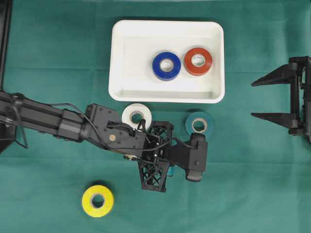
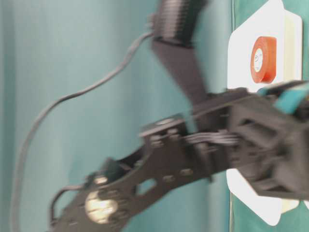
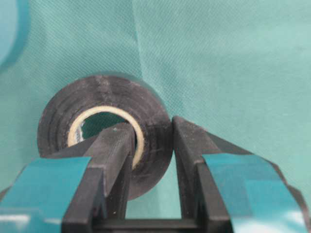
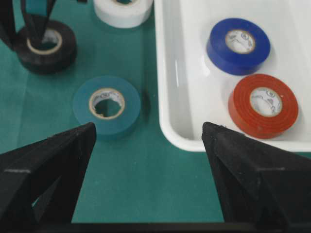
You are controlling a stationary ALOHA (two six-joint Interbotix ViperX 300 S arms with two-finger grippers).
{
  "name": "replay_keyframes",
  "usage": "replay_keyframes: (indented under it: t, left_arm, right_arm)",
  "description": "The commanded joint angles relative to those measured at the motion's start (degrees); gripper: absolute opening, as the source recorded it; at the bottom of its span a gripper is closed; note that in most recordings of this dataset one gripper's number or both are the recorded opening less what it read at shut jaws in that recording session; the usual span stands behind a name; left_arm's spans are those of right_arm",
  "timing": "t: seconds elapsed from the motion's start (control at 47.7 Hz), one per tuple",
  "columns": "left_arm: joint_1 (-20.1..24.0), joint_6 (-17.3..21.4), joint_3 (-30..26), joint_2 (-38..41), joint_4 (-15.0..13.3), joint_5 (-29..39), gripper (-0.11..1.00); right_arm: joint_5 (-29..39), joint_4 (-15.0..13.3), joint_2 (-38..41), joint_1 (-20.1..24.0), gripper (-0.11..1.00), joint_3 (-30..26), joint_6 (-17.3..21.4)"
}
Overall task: Pick up the tape from a random location and place it into the white case.
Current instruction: 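Lift the black tape and carry it over the white tray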
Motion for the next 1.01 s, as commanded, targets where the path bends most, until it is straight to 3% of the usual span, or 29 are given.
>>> replay_keyframes:
  t: [0.0,0.461,0.734,0.986]
  left_arm:
    - [-0.18,0.09,-1.41,-4.48,0.18,0.97,0.19]
    - [0.0,0.18,-3.52,-13.54,0.35,6.42,0.19]
    - [0.09,3.6,-8.0,-15.91,0.35,12.66,0.19]
    - [0.09,3.78,-9.58,-19.16,0.35,14.68,0.19]
  right_arm:
    - [-0.62,0.0,0.26,0.18,0.84,-0.97,-0.09]
    - [-0.7,0.0,0.26,0.18,0.84,-0.97,-0.09]
    - [-0.62,0.0,0.26,0.18,0.84,-0.97,-0.09]
    - [-0.62,0.09,0.26,0.18,0.84,-0.97,-0.09]
